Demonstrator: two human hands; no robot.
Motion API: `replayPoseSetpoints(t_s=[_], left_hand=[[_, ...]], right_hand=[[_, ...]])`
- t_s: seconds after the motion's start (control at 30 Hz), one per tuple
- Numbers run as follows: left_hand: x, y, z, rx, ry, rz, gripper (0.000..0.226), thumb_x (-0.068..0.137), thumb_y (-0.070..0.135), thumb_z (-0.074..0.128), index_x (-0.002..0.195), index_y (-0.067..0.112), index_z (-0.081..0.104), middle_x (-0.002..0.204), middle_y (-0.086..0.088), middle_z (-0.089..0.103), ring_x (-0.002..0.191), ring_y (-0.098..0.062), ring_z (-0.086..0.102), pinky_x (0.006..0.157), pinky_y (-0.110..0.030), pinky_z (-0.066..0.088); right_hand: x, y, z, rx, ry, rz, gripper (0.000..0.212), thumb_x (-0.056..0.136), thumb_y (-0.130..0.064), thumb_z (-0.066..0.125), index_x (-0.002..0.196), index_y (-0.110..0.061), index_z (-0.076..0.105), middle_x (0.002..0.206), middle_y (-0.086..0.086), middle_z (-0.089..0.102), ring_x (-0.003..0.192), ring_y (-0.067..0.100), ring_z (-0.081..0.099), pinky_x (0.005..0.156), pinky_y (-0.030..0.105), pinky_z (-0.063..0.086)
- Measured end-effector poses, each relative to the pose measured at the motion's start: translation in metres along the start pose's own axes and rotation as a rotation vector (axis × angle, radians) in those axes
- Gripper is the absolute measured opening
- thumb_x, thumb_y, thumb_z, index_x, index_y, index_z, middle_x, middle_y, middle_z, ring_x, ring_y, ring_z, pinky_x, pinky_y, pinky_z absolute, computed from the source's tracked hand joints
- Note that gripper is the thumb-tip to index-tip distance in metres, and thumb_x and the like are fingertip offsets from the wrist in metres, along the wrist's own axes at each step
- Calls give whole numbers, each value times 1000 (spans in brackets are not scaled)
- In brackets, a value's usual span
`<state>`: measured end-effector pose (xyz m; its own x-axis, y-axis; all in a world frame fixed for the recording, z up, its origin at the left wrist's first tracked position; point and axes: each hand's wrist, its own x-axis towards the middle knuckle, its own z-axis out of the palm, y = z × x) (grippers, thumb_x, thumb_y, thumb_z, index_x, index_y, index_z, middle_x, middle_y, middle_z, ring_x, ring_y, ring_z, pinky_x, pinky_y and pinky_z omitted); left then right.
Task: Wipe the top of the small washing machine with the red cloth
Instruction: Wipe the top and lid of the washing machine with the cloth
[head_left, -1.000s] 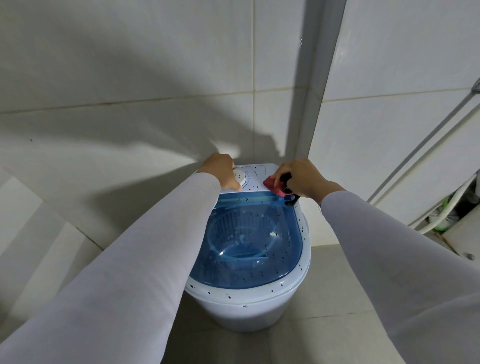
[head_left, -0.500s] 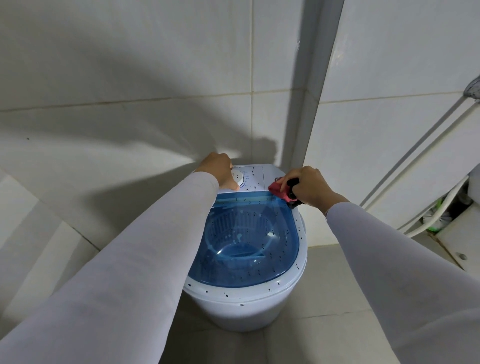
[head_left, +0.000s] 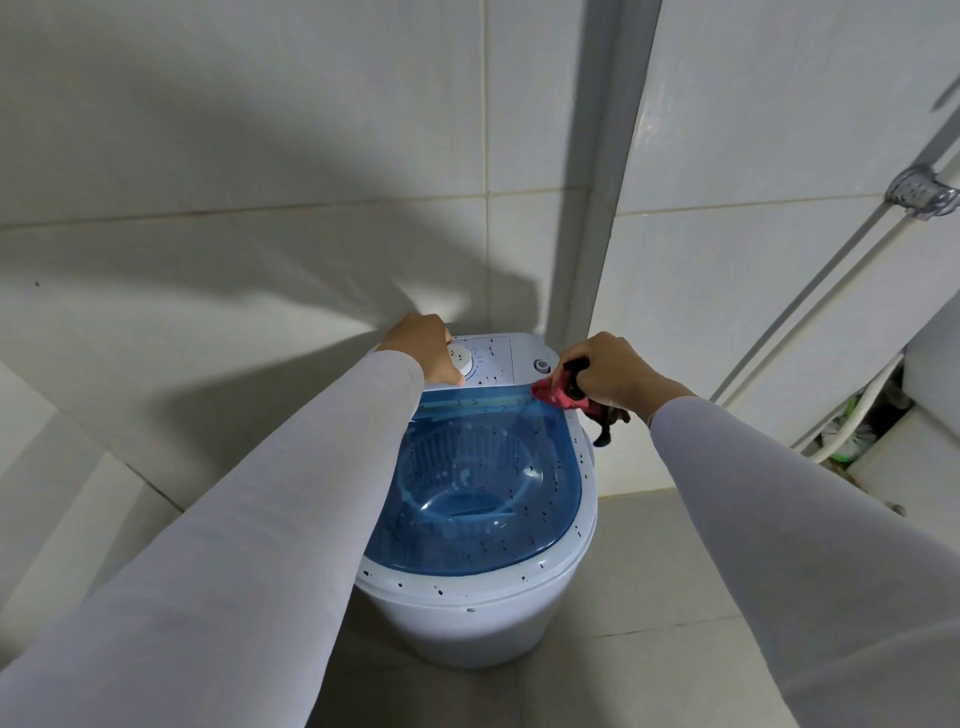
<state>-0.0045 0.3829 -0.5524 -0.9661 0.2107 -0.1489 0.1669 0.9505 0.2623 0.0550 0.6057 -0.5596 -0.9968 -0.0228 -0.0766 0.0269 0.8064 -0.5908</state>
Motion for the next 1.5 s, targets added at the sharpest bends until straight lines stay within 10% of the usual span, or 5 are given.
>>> replayPoseSetpoints(t_s=[0.3,0.73,1.0,1.5], left_hand=[[1,1,-1,45,-12,-4,31,71,32,76,92,9,69,85,-9,62,77,-26,54,66,-25,40],[-9,5,0,48,-21,5,37,77,32,72,106,10,66,96,-8,65,90,-27,60,72,-28,45],[-33,5,-1,-5,2,86,38,82,38,68,104,7,59,105,-10,64,96,-28,57,76,-30,37],[-57,17,18,92,-126,136,123,68,56,78,154,10,2,164,-7,7,151,-26,6,122,-51,12]], right_hand=[[14,-2,14,-53,184,58,59,81,7,43,131,-23,53,127,15,56,113,35,53,94,37,47],[-12,5,7,-189,20,43,54,75,8,40,99,-29,72,106,5,70,80,20,52,67,26,41],[-33,1,9,-199,26,28,49,80,5,42,108,-22,72,115,3,67,103,24,58,84,28,48],[-60,3,12,-171,19,50,49,80,6,41,107,-21,72,115,4,68,86,17,50,76,24,45]])
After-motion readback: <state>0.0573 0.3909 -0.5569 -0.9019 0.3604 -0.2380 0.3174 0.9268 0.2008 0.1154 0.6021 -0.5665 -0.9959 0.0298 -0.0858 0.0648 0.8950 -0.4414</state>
